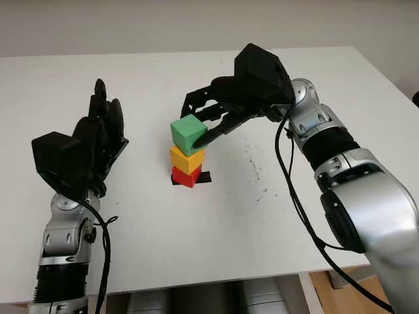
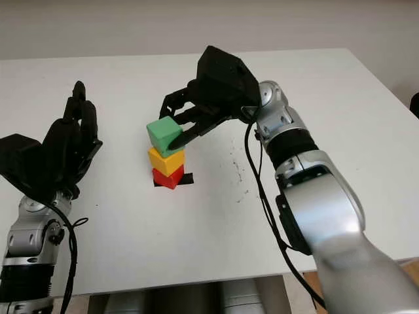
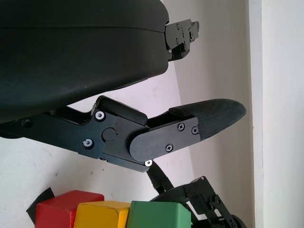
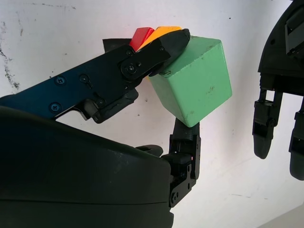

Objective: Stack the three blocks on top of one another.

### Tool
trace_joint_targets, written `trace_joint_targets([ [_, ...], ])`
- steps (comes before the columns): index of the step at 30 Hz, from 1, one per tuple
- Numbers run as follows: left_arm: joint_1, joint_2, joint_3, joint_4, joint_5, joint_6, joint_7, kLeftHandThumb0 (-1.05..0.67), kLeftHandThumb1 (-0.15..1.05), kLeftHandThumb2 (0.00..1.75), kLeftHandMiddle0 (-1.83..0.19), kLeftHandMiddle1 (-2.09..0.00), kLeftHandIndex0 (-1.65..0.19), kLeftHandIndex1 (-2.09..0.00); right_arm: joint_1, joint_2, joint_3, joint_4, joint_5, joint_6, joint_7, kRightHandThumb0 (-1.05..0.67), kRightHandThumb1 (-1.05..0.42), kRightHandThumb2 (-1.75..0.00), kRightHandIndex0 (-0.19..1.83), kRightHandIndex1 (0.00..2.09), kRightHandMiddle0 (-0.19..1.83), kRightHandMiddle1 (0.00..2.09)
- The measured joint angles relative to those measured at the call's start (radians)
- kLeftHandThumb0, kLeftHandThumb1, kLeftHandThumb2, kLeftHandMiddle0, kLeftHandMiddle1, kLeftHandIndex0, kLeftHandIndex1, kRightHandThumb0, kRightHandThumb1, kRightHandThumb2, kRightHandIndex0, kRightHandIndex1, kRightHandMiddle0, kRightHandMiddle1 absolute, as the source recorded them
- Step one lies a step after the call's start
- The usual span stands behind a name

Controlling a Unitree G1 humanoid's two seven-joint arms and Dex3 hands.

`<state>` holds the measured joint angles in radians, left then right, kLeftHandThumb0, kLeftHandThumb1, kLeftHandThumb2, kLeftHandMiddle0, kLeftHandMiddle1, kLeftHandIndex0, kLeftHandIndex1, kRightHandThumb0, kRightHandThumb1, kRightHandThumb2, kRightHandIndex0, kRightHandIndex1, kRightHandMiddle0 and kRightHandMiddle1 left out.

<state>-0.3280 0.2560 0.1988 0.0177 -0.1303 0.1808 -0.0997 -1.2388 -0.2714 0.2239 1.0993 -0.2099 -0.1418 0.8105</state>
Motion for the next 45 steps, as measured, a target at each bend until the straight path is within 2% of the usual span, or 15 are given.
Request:
trace_joint_targets([
  [6, -0.002, 0.000, -0.001, 0.010, 0.004, -0.009, -0.002, -0.81, 1.05, 0.72, 0.19, 0.00, 0.19, 0.00, 0.001, 0.000, 0.000, 0.003, 0.000, -0.005, 0.006, -0.58, -0.87, -0.05, 0.26, 0.02, 0.25, 1.25],
  [8, -0.002, 0.000, -0.001, 0.011, 0.004, -0.011, -0.003, -0.82, 1.05, 0.72, 0.19, 0.00, 0.19, 0.00, 0.001, 0.000, 0.000, 0.003, 0.000, -0.005, 0.018, -0.62, -0.86, -0.05, 0.14, 0.02, 0.10, 1.02],
  [11, -0.004, 0.000, -0.001, 0.017, 0.007, -0.013, -0.002, -0.83, 1.05, 0.72, 0.19, 0.00, 0.19, 0.00, 0.001, -0.013, -0.002, 0.002, 0.014, -0.042, 0.095, -0.76, -0.86, -0.05, -0.11, 0.01, -0.13, 0.35],
  [14, -0.004, 0.000, -0.001, 0.024, 0.010, -0.016, 0.000, -0.83, 1.05, 0.72, 0.19, 0.00, 0.19, 0.00, 0.001, -0.037, -0.016, -0.003, 0.046, -0.064, 0.193, -0.84, -0.84, -0.05, -0.18, 0.00, -0.19, 0.06],
  [15, -0.004, 0.000, -0.001, 0.026, 0.009, -0.016, 0.000, -0.83, 1.05, 0.72, 0.19, 0.00, 0.19, 0.00, 0.001, -0.045, -0.023, -0.009, 0.058, -0.063, 0.219, -0.85, -0.84, -0.05, -0.19, 0.00, -0.19, 0.03],
  [22, -0.005, 0.000, -0.001, 0.033, 0.009, -0.025, -0.003, -0.83, 1.05, 0.71, 0.19, 0.00, 0.19, 0.00, 0.001, -0.108, -0.067, -0.151, 0.144, -0.042, 0.357, -0.96, -0.87, -0.06, -0.19, 0.00, -0.19, 0.00],
  [26, -0.007, 0.000, -0.001, 0.044, 0.009, -0.034, -0.005, -0.83, 1.05, 0.72, 0.19, 0.00, 0.19, 0.00, 0.015, -0.140, -0.089, -0.248, 0.183, 0.001, 0.365, -1.01, -0.88, -0.06, -0.19, 0.00, -0.19, 0.00],
  [29, -0.008, 0.000, 0.000, 0.050, 0.009, -0.040, -0.006, -0.84, 1.05, 0.71, 0.19, 0.00, 0.19, 0.00, 0.055, -0.155, -0.124, -0.307, 0.218, 0.039, 0.328, -1.04, -0.94, -0.08, -0.19, 0.00, -0.19, 0.00],
  [30, -0.008, 0.000, 0.000, 0.051, 0.009, -0.040, -0.007, -0.84, 1.05, 0.71, 0.19, 0.00, 0.19, 0.00, 0.076, -0.158, -0.141, -0.333, 0.228, 0.062, 0.294, -1.04, -0.98, -0.09, -0.19, 0.00, -0.19, 0.00],
  [33, -0.008, 0.000, 0.002, 0.052, 0.009, -0.042, -0.008, -0.85, 1.05, 0.71, 0.19, 0.00, 0.19, 0.00, 0.183, -0.157, -0.205, -0.438, 0.247, 0.092, 0.100, -0.97, -1.04, -0.39, -0.19, 0.00, -0.19, 0.00],
  [34, -0.008, 0.000, 0.005, 0.053, 0.008, -0.043, -0.010, -0.85, 1.05, 0.71, 0.19, 0.00, 0.19, 0.00, 0.228, -0.150, -0.230, -0.477, 0.254, 0.102, 0.026, -0.89, -1.04, -0.52, -0.19, 0.00, -0.19, 0.00],
  [36, -0.008, 0.001, 0.014, 0.058, 0.000, -0.049, -0.019, -0.84, 1.05, 0.71, 0.19, 0.00, 0.19, 0.00, 0.322, -0.118, -0.280, -0.545, 0.277, 0.133, -0.114, -0.82, -1.05, -0.63, -0.19, 0.00, -0.19, 0.00],
  [40, -0.008, 0.003, 0.024, 0.083, -0.011, -0.067, -0.030, -0.84, 1.05, 0.70, 0.19, 0.00, 0.19, 0.00, 0.484, -0.039, -0.327, -0.606, 0.304, 0.172, -0.309, -0.80, -1.05, -0.70, -0.19, 0.00, -0.19, 0.00],
  [45, -0.007, 0.002, 0.025, 0.104, -0.012, -0.070, -0.035, -0.85, 1.05, 0.72, 0.19, 0.00, 0.19, 0.00, 0.600, 0.028, -0.343, -0.607, 0.335, 0.173, -0.406, -0.80, -1.05, -0.74, -0.19, 0.00, -0.19, 0.00],
])
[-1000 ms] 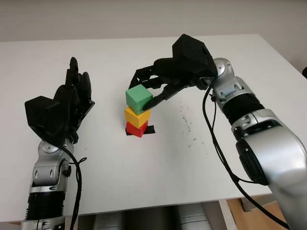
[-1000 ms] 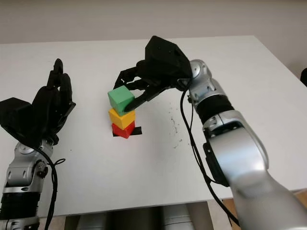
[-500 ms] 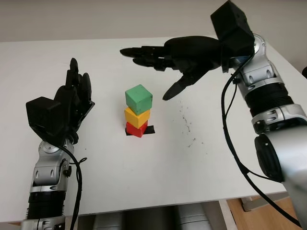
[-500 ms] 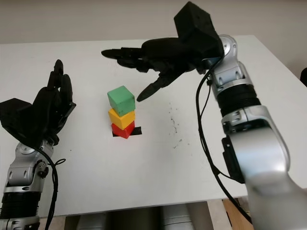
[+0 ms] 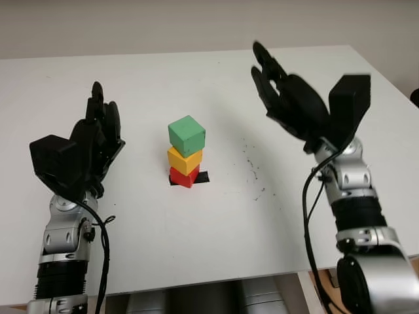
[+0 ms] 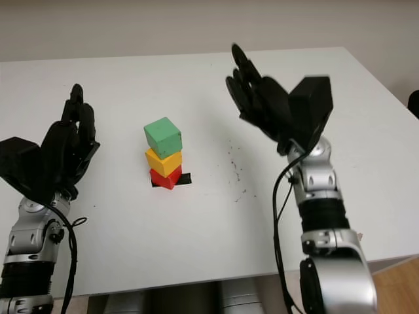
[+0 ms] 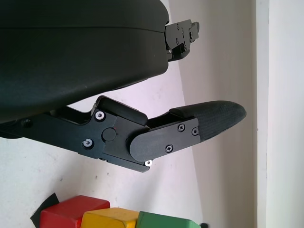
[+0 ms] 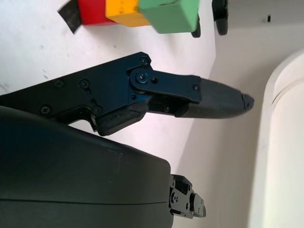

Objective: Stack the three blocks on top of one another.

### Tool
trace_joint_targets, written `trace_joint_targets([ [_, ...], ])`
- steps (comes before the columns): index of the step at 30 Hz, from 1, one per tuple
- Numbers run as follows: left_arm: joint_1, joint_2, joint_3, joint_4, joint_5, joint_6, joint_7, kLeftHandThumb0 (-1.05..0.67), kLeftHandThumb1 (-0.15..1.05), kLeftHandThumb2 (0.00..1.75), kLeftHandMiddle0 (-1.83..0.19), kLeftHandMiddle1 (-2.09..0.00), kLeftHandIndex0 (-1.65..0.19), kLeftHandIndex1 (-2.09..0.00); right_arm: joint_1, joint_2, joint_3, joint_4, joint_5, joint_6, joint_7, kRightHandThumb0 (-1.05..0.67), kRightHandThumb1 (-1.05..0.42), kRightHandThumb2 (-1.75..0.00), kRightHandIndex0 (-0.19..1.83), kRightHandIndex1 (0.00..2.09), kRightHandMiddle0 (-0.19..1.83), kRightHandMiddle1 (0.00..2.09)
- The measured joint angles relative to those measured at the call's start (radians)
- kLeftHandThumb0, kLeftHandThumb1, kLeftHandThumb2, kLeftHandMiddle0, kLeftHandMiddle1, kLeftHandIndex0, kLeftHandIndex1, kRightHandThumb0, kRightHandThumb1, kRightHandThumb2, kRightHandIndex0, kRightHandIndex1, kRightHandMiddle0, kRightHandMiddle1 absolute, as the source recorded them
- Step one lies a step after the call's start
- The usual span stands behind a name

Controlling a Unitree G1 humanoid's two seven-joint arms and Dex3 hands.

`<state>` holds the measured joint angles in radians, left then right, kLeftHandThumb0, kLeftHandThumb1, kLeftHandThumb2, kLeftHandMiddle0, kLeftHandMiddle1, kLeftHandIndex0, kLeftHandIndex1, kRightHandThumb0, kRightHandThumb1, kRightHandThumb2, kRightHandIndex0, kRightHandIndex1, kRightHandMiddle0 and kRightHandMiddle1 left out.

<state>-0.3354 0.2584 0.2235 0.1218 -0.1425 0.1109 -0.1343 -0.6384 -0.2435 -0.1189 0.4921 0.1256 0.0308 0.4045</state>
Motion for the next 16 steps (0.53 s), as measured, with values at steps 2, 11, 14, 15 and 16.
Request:
trace_joint_targets([
  [2, 0.001, -0.001, -0.001, 0.002, 0.000, -0.005, -0.003, -0.84, 1.05, 0.73, 0.19, 0.00, 0.19, 0.00, 0.021, 0.023, -0.006, 0.001, 0.011, 0.000, -0.033, -0.80, -1.05, -0.72, -0.19, 0.00, -0.19, 0.00],
  [11, 0.033, -0.015, -0.008, 0.002, 0.000, -0.042, -0.009, -0.86, 1.05, 0.78, 0.19, 0.00, 0.19, 0.00, 0.054, 0.089, -0.006, 0.001, 0.031, -0.006, -0.123, -0.80, -1.05, -0.73, -0.19, 0.00, -0.19, 0.00],
  [14, 0.042, -0.021, -0.011, 0.002, 0.000, -0.045, -0.009, -0.85, 1.05, 0.77, 0.19, 0.00, 0.19, 0.00, 0.054, 0.101, 0.004, 0.001, 0.028, -0.005, -0.138, -0.79, -1.05, -0.73, -0.19, 0.00, -0.19, 0.00],
  [15, 0.045, -0.024, -0.012, 0.001, 0.000, -0.046, -0.009, -0.85, 1.05, 0.76, 0.19, 0.00, 0.19, 0.00, 0.054, 0.105, 0.007, 0.001, 0.028, -0.004, -0.141, -0.79, -1.05, -0.74, -0.19, 0.00, -0.19, 0.00],
  [16, 0.049, -0.025, -0.013, 0.000, 0.000, -0.047, -0.009, -0.85, 1.05, 0.76, 0.19, 0.00, 0.19, 0.00, 0.054, 0.108, 0.009, 0.000, 0.029, -0.001, -0.142, -0.78, -1.05, -0.74, -0.19, 0.00, -0.19, 0.00],
])
